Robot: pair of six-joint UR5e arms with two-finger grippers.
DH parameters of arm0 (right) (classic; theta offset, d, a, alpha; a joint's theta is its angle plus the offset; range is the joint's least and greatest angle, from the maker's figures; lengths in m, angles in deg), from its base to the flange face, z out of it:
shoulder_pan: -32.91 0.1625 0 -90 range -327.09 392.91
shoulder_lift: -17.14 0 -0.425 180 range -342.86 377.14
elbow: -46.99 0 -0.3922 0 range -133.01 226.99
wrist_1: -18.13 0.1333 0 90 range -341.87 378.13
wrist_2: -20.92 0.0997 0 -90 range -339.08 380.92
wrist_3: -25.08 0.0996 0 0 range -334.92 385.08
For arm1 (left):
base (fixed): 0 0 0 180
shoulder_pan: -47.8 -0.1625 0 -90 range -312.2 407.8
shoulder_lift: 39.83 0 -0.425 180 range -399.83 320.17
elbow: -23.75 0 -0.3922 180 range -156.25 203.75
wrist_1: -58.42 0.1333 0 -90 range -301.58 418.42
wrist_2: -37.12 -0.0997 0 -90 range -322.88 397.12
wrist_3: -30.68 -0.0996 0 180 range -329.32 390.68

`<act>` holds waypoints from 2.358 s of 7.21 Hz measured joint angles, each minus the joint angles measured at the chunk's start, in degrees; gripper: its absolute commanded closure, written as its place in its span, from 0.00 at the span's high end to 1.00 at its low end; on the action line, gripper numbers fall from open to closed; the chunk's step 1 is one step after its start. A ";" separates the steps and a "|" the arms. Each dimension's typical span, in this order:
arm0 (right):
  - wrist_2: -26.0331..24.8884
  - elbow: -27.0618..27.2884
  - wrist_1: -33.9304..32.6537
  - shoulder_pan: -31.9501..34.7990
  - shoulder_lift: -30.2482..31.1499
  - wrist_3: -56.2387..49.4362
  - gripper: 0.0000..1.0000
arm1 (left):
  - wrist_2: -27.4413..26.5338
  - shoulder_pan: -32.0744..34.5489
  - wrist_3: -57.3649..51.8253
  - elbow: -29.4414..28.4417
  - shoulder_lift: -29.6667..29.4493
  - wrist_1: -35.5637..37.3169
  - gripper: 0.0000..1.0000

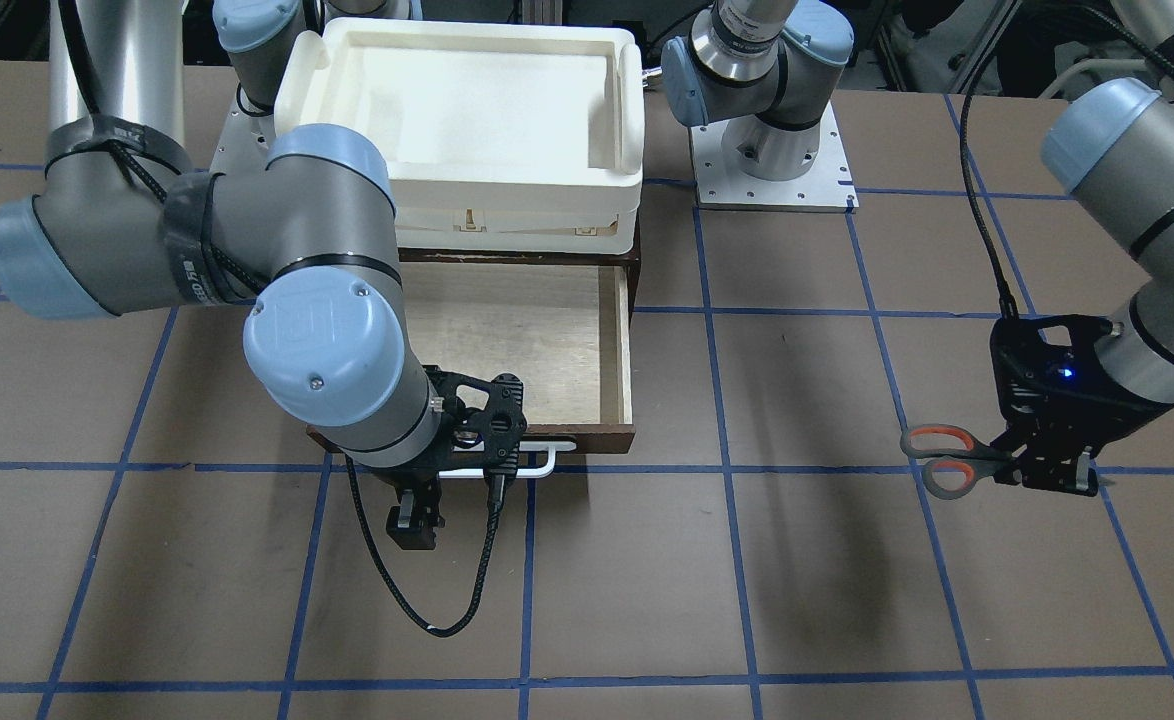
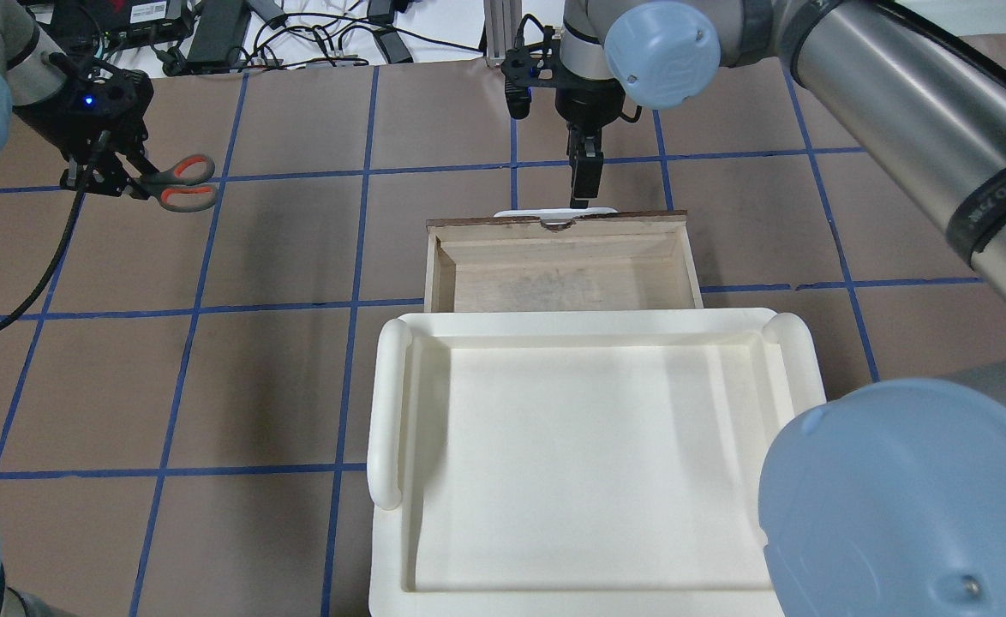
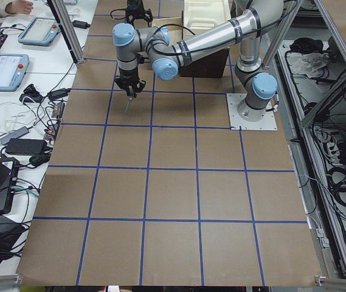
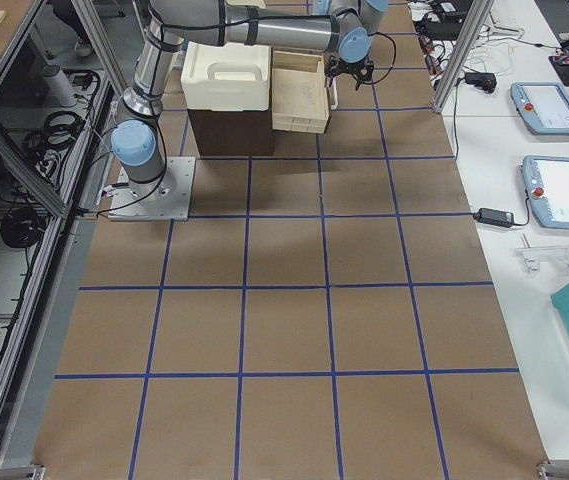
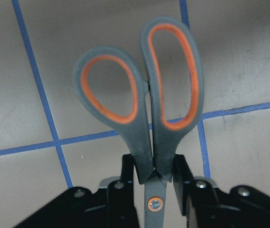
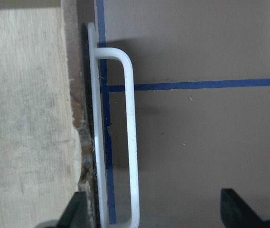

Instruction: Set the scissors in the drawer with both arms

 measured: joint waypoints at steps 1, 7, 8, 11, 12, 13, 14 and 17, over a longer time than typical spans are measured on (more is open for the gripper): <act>-0.13 0.34 -0.03 -0.12 3.36 0.13 1.00 | 0.07 0.72 1.26 -0.01 0.39 -1.07 0.00; -0.34 9.90 3.91 -5.42 23.70 22.10 1.00 | 1.08 15.32 27.74 -0.10 2.97 -4.67 0.00; -0.35 11.00 4.34 -5.82 24.85 30.09 1.00 | 1.61 19.50 34.44 -0.11 3.02 -4.87 0.00; -0.92 11.70 4.65 -6.06 25.66 51.48 1.00 | 3.42 29.21 45.74 0.28 2.49 -5.04 0.00; -2.14 11.72 4.68 -6.05 25.68 58.22 1.00 | 3.83 31.55 48.91 0.42 2.25 -5.05 0.00; -3.11 11.76 4.72 -6.00 25.70 64.71 1.00 | 4.13 33.73 51.96 0.45 2.16 -4.86 0.00; -3.53 11.79 4.83 -5.98 25.67 69.74 1.00 | 4.58 35.45 54.31 0.45 2.04 -4.52 0.00; -3.77 11.82 6.86 -6.31 25.63 74.41 1.00 | 6.47 38.50 59.01 0.63 1.26 -3.52 0.00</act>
